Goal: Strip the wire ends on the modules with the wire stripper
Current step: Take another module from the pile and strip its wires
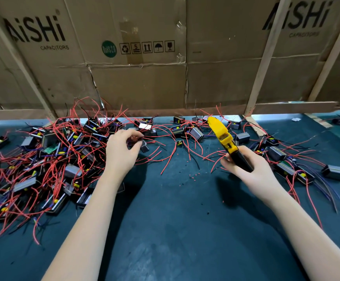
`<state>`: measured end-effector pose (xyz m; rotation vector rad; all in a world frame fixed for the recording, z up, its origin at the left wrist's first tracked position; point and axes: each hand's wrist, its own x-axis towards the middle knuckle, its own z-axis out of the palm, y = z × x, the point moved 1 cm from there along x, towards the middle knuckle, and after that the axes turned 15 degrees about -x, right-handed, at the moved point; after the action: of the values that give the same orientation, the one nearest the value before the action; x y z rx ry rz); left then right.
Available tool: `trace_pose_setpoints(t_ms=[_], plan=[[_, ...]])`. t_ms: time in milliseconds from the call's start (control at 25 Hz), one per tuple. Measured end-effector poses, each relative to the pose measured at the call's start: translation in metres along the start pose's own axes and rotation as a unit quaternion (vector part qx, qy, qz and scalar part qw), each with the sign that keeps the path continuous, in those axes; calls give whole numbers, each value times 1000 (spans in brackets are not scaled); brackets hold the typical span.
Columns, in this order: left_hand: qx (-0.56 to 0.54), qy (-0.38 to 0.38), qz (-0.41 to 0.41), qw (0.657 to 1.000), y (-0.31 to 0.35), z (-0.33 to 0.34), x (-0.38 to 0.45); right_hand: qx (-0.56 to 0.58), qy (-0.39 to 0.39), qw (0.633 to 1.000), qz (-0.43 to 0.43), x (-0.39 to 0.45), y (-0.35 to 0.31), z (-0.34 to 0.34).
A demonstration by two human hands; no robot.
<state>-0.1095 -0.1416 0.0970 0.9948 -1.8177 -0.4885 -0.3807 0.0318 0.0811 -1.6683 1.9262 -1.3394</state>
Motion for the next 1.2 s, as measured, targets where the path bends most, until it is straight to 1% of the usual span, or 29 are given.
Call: trace_pose_setpoints(t_ms=[40,80,120,160,240,320,360,440,520,560,600,680,720,760,800,840,880,920,1000,1040,1120,1160,1200], plan=[[-70,19,-11,997,5,-5,0,2,-1,1000,-2,0,0,0],[-106,36,-22,993,7,-10,0,3,-2,1000,-3,0,1,0],[-105,40,-32,993,8,-14,-2,2,-5,1000,-3,0,1,1],[-78,31,-44,995,6,-16,-6,1,-8,1000,-3,0,2,1],[-2,-10,-58,998,2,-13,-13,-3,-10,1000,-4,0,2,2],[29,-40,-26,998,4,-8,-18,-5,-8,1000,-7,-1,2,2],[15,-39,4,999,7,-7,-19,-5,-7,1000,-6,-1,2,2],[-51,-18,55,997,19,-6,-19,-7,-5,1000,-6,-1,2,1],[-128,-11,63,990,29,-6,-18,-9,-4,1000,-6,-1,2,0],[-152,-25,51,987,32,-6,-19,-9,-1,1000,-5,-1,2,0],[-158,-56,33,985,34,-5,-20,-9,2,1000,-2,0,2,0],[-139,-165,-27,976,32,-4,-25,-12,7,1000,3,0,3,-1],[-134,-229,-63,962,30,-5,-28,-14,6,1000,5,0,4,-1],[-143,-276,-89,946,29,-7,-31,-17,5,1000,6,0,5,-1],[-172,-293,-104,935,29,-9,-31,-20,4,1000,5,0,6,-1],[-214,-281,-110,929,28,-11,-30,-21,4,1000,3,0,6,-1],[-251,-250,-111,928,28,-13,-27,-20,5,1000,3,0,5,-1],[-266,-205,-110,935,28,-15,-23,-19,6,1000,4,0,5,-1],[-238,-112,-105,959,24,-18,-17,-21,7,1000,3,0,3,0],[-205,-82,-103,970,21,-19,-16,-25,7,1000,3,0,3,0],[-135,-70,-101,983,19,-20,-17,-28,10,1000,3,0,2,0],[-112,-87,-94,985,19,-21,-19,-29,10,1000,3,0,3,-1],[-94,-128,-79,984,20,-21,-20,-30,10,999,3,0,3,-1]])
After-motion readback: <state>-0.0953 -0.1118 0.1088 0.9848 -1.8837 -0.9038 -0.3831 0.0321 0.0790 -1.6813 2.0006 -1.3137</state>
